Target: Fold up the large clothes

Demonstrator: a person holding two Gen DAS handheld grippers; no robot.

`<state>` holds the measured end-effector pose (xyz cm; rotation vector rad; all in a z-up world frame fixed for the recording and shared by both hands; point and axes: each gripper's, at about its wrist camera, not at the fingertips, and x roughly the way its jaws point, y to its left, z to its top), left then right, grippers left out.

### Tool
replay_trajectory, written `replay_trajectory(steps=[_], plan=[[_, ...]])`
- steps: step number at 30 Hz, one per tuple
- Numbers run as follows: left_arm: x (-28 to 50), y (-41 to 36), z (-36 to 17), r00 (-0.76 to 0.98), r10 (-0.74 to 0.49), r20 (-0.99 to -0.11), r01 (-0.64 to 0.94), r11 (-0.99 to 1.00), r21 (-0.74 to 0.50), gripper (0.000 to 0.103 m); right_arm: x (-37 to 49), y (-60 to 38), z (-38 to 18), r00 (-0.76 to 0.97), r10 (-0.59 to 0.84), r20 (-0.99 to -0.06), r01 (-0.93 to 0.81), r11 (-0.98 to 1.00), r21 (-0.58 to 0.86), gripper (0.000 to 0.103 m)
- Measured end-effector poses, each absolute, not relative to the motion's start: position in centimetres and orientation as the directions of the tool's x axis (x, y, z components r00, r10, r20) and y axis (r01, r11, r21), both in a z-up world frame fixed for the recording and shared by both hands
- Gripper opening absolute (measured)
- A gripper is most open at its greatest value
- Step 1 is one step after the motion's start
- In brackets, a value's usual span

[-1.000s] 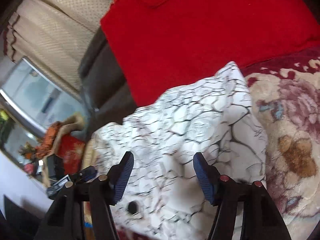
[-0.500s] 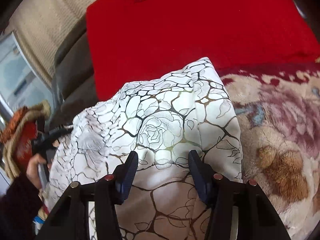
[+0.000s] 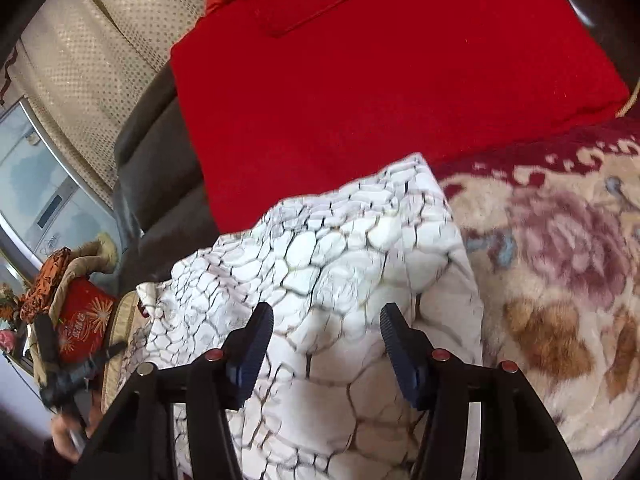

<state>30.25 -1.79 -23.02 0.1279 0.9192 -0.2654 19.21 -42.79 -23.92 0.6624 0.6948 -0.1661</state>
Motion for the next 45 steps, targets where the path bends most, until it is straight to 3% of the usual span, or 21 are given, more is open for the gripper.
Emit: replay_trajectory(steps=[3,6,12,18,22,37,45], plan=[[28.8,-1.9,-25.9,0.544,-0.096,-0.833,0.236,0.971,0.042,0.093,19.3,-41.9,-26.1,0.703,0.058,-0.709,0.395,0.797,0.456,0.062],[27.6,-2.1,-25.1,0.582,-0.071,-0.810,0.215,0.974,0.069,0.093,18.9,-40.9,-24.8,0.683,0.025,-0.730,0.401,0.823,0.403,0.061],[22.5,-3.1,-18.2,0.720,-0.103,-0.687,0.239,0.965,0.106,0.093,16.3,-40.0,-21.2,0.738,0.069,-0.672,0.348,0.814,0.466,0.062],[19.3,-3.5,-14.3,0.795,-0.102,-0.598,0.235,0.961,0.148,0.093,16.4,-39.5,-25.0,0.647,0.144,-0.749,0.397,0.775,0.492,0.064],[16.7,-3.5,-11.6,0.826,-0.100,-0.554,0.228,0.959,0.167,0.093,15.8,-39.2,-23.8,0.646,0.153,-0.748,0.409,0.758,0.509,0.063],[8.4,-3.8,-4.5,0.907,-0.093,-0.410,0.194,0.958,0.213,0.093,8.3,-36.1,-13.3,0.778,0.208,-0.593,0.228,0.786,0.574,0.063],[6.8,-4.6,-2.2,0.897,-0.120,-0.425,0.223,0.954,0.200,0.094,5.2,-35.8,-8.4,0.838,0.202,-0.507,0.164,0.794,0.586,0.065]])
